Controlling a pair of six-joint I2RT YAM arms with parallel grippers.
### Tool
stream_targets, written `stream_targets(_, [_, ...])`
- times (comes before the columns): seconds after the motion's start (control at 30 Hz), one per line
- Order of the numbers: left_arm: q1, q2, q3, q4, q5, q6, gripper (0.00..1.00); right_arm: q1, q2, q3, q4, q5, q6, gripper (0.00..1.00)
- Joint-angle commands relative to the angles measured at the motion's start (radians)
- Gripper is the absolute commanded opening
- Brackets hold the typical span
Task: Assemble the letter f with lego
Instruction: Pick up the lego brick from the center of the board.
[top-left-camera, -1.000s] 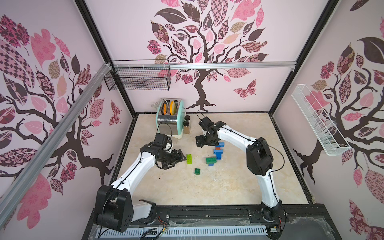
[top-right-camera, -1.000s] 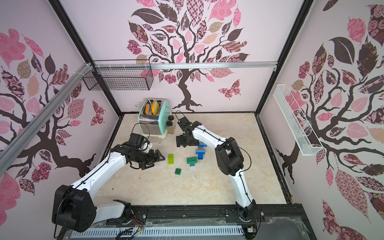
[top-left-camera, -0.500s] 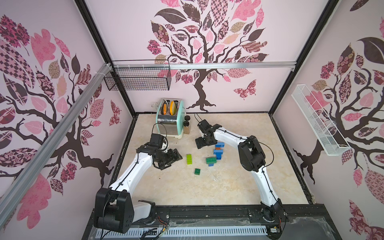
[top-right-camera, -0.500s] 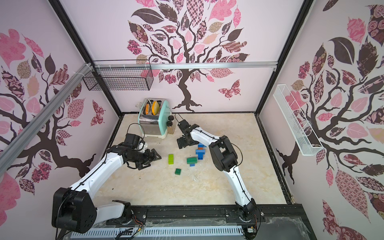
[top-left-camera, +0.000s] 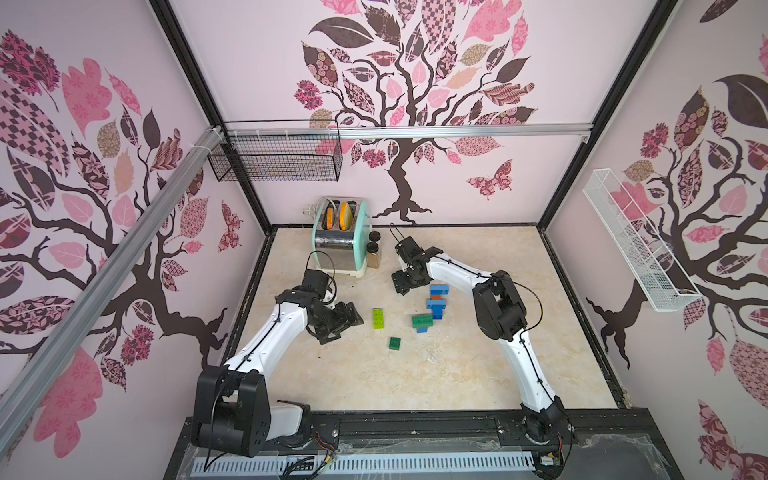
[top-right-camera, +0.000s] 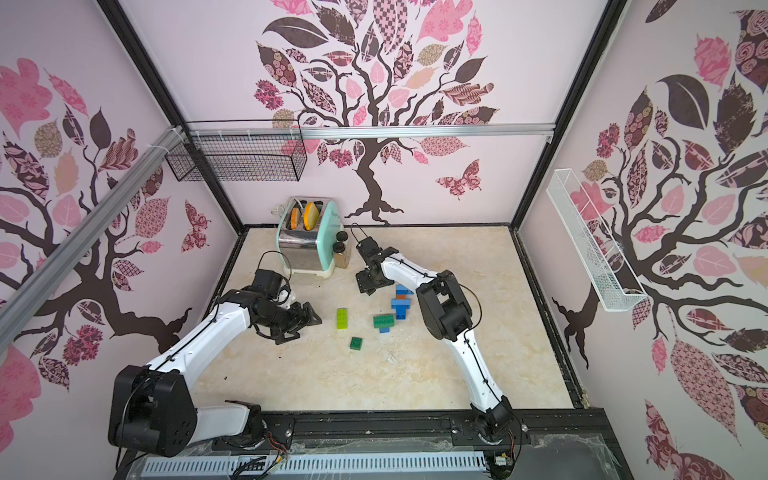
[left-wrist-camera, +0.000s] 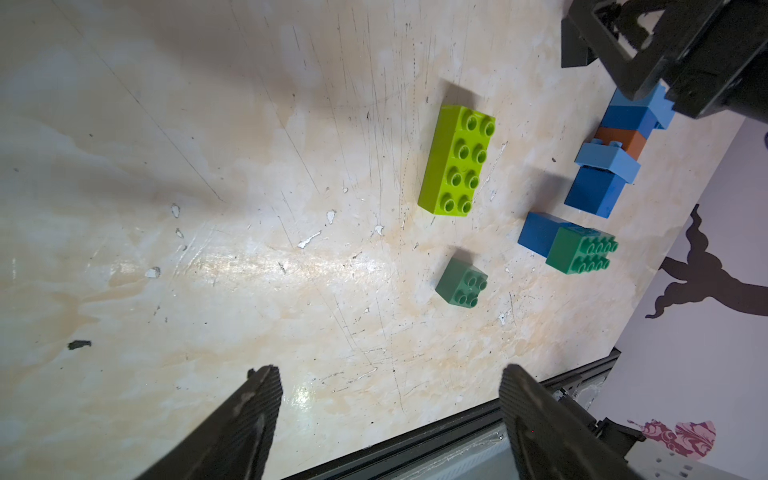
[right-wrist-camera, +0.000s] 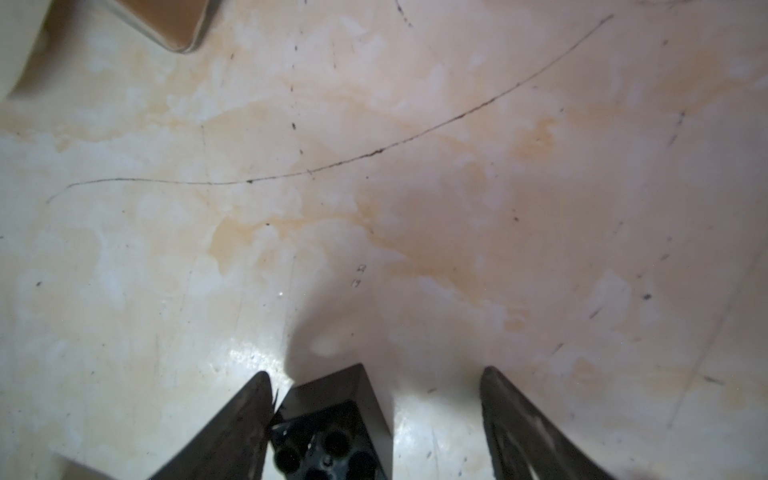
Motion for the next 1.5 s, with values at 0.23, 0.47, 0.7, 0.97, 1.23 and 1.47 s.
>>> stream_targets(0.23, [0.005, 0.021, -0.005, 0.02, -0.002, 0.006, 0.86, 0.036, -0.016, -0.029, -0.002, 0.008, -0.03, 0.7])
stream_targets(0.47, [0.004, 0.02, -0.013, 0.026, -0.002, 0.007, 0.86, 0.046, -0.027, -0.05, -0.016, 0.021, -0.027, 0.65])
stream_targets(0.7, [0.005, 0.015, -0.031, 0.039, 0.0, 0.004, 0.86, 0.048, -0.037, -0.071, -0.021, 0.031, -0.026, 0.6])
stream_targets(0.97, [0.004, 0.018, -0.042, 0.044, 0.001, 0.006, 0.86, 0.05, -0.041, -0.071, -0.019, 0.034, -0.025, 0.54])
stream_targets(1.23, [0.004, 0.026, -0.051, 0.044, -0.002, 0.012, 0.86, 0.053, -0.045, -0.066, -0.03, 0.03, -0.026, 0.43])
stream_targets(1.47, [0.004, 0.038, -0.065, 0.06, 0.0, 0.023, 0.85, 0.061, -0.069, -0.056, -0.06, 0.028, -0.025, 0.36])
